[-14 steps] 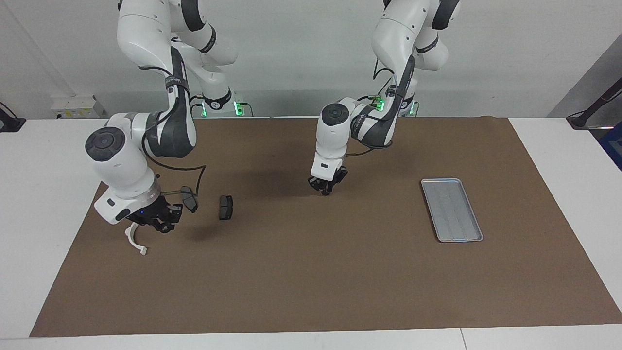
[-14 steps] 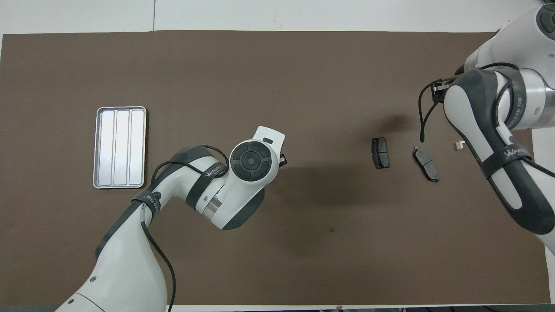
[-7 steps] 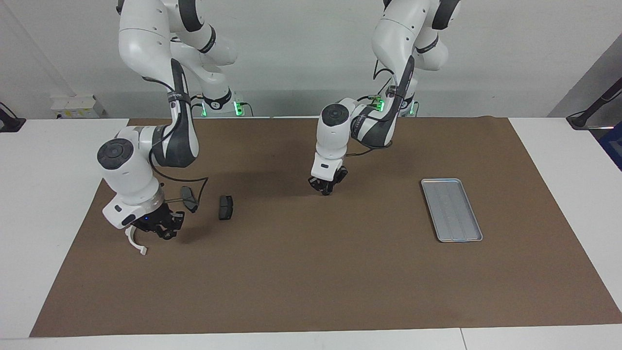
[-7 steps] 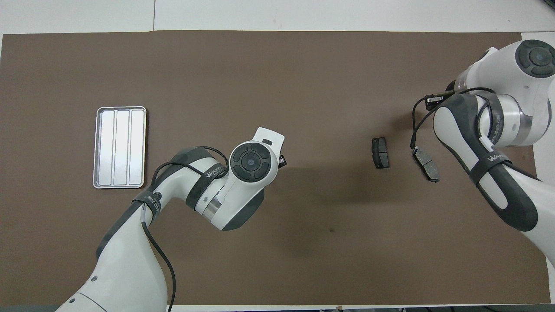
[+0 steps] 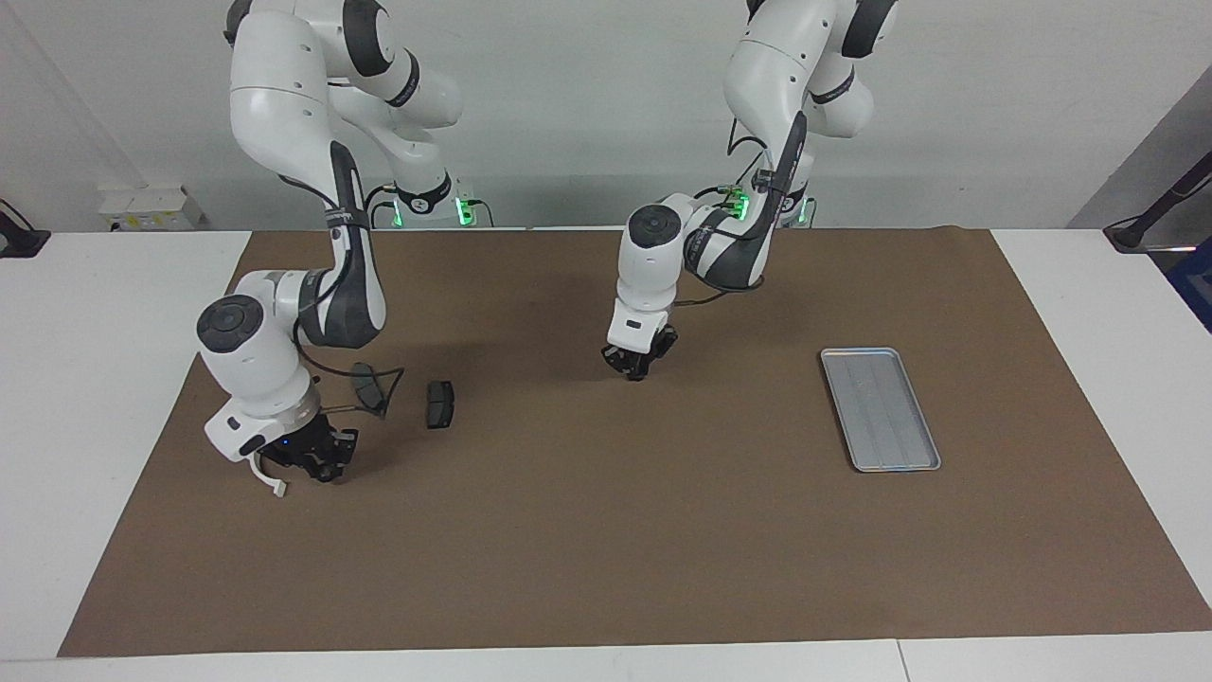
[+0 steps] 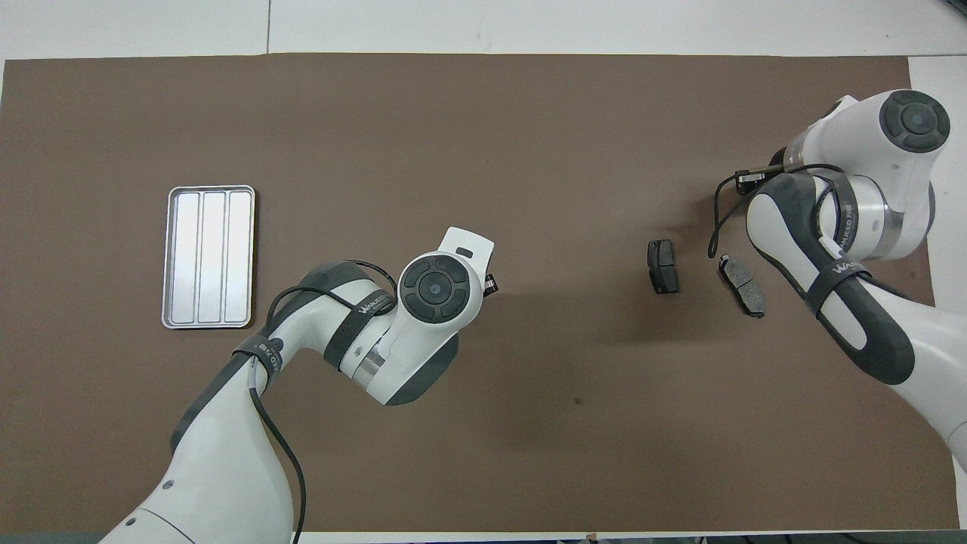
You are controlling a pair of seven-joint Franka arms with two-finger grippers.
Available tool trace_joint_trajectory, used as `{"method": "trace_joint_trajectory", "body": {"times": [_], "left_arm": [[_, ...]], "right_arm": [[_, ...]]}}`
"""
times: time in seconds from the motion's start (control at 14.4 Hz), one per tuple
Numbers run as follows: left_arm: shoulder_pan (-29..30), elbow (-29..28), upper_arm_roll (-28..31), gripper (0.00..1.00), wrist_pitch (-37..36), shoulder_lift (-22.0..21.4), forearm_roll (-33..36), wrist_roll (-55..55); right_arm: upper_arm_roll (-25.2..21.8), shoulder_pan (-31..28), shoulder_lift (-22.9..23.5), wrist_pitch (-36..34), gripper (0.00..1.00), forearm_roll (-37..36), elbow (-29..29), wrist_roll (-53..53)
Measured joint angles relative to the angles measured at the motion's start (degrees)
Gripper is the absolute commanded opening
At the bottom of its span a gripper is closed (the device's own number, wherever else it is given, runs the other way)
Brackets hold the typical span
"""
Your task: Place bearing gear from tray to pile
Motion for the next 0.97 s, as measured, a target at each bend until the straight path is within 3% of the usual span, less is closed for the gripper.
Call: {"method": "trace_joint_trajectory", "body": {"times": [0.07,0.14,0.55,0.83,0.9,0.97], "left_arm": [[0.0,0.0,0.0,0.96,0.01,0.0,0.01,0.0],[0.0,-0.01,0.0,1.0,0.01,0.0,0.26,0.0],[0.34,1.64,0.28,1.0,-1.07,-0.37,2.63,0.04],[4.84,6.27,0.88,1.0,-6.59,-2.95,3.22,5.41],[6.65,7.04,0.91,1.0,-8.27,-4.2,3.25,8.16],[8.37,7.71,0.95,1.0,-10.19,-5.52,3.25,11.15]], "right_arm": [[0.07,0.02,0.56,0.97,0.0,0.0,0.0,0.0],[0.17,0.05,0.96,1.73,0.0,0.0,0.0,0.0],[0.62,0.12,1.45,3.3,0.0,0.0,0.01,0.0],[0.62,0.11,1.46,3.32,0.0,0.0,0.01,0.0],[0.62,0.1,1.46,3.32,0.03,0.02,0.01,0.0],[0.62,0.1,1.46,3.32,0.37,0.03,0.01,0.0]]}}
